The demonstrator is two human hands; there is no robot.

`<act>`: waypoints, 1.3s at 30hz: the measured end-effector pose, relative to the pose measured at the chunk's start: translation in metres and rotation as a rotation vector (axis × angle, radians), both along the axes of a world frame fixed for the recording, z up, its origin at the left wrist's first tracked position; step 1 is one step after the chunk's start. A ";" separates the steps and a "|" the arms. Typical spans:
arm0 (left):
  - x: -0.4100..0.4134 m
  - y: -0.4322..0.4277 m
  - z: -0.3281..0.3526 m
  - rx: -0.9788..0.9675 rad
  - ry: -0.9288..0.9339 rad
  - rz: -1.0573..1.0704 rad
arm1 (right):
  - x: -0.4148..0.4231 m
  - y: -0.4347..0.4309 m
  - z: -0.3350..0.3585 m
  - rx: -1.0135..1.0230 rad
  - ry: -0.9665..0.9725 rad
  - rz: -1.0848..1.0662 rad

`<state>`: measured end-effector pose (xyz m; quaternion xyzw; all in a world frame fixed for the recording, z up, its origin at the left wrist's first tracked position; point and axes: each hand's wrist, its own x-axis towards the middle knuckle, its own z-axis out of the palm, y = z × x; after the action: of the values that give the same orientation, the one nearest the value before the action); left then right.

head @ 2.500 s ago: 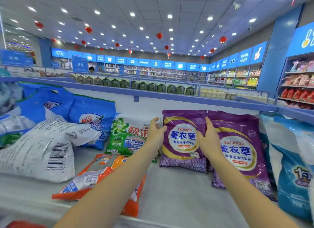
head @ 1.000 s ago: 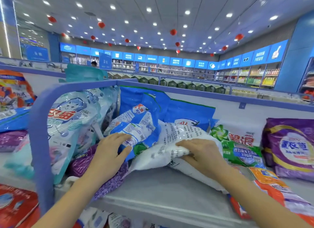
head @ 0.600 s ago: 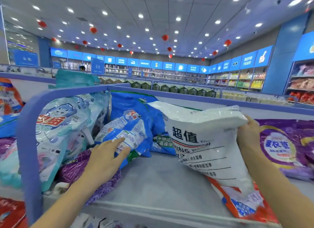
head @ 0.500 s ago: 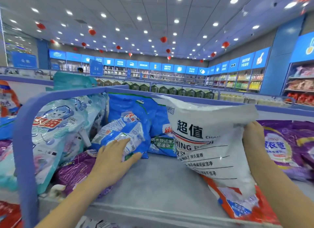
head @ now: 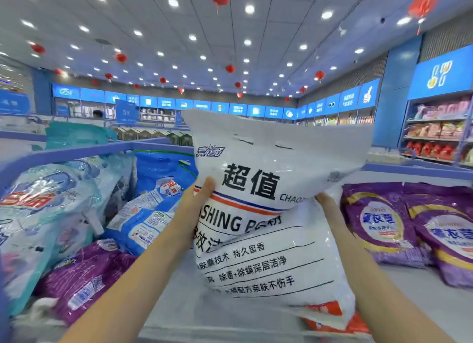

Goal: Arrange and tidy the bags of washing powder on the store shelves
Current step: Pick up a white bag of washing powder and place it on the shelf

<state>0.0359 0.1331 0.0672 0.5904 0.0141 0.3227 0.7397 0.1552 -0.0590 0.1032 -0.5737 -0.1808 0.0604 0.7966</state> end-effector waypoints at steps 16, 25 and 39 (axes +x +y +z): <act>-0.017 -0.009 -0.006 0.183 -0.093 0.744 | 0.007 -0.004 0.036 -0.024 -0.358 -0.099; -0.031 0.027 -0.016 0.169 -0.183 0.499 | 0.010 0.009 0.042 0.001 -0.365 -0.100; -0.037 0.046 0.013 0.148 -0.194 0.450 | 0.004 0.011 0.039 0.036 -0.389 -0.139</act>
<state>-0.0012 0.1789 0.0805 0.5911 0.0506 0.5345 0.6019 0.1592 -0.0477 0.1426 -0.5714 -0.2925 -0.1098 0.7589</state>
